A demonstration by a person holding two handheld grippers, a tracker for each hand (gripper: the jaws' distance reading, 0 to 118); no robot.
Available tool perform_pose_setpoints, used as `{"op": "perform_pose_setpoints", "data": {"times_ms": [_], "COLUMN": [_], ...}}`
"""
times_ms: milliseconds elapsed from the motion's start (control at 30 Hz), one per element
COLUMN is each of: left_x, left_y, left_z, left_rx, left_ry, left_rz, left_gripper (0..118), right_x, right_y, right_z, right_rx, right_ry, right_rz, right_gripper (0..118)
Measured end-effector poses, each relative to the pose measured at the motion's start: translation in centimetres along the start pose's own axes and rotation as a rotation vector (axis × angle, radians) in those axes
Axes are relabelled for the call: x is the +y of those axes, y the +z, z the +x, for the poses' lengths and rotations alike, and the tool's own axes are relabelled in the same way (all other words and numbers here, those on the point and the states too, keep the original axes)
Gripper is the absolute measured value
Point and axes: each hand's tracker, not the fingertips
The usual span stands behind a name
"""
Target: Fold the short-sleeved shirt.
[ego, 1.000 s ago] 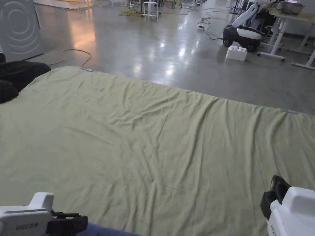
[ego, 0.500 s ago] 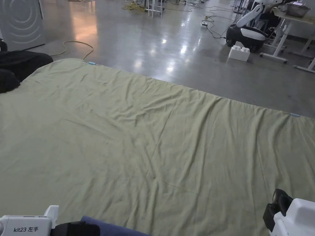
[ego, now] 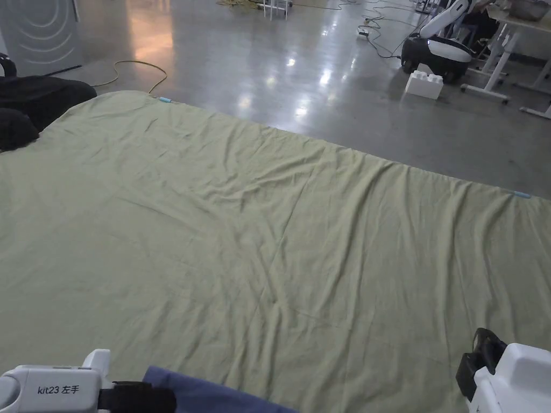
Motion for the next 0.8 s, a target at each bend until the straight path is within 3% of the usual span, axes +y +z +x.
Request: {"op": "perform_pose_setpoints", "data": {"times_ms": [267, 567, 700, 800], "left_x": [0.8, 2.8, 1.9, 0.9], "left_y": [3.2, 9.1, 8.9, 7.7], "left_z": [6.2, 9.2, 11.7, 13.6], "left_rx": [0.043, 0.308, 0.314, 0.232], "left_ry": [-0.077, -0.135, -0.152, -0.156], "left_rz": [0.055, 0.088, 0.087, 0.077], "left_gripper": [10, 10, 10, 10], "right_x": [-0.2, -0.4, -0.5, -0.7], "right_y": [-0.3, -0.3, -0.5, -0.6], "right_z": [0.7, 1.6, 1.7, 1.7], "right_rx": [0.001, 0.006, 0.017, 0.024], "right_ry": [-0.009, -0.03, -0.038, -0.049], "right_rz": [-0.005, 0.002, 0.003, 0.002], "right_gripper": [2, 2, 2, 2]}}
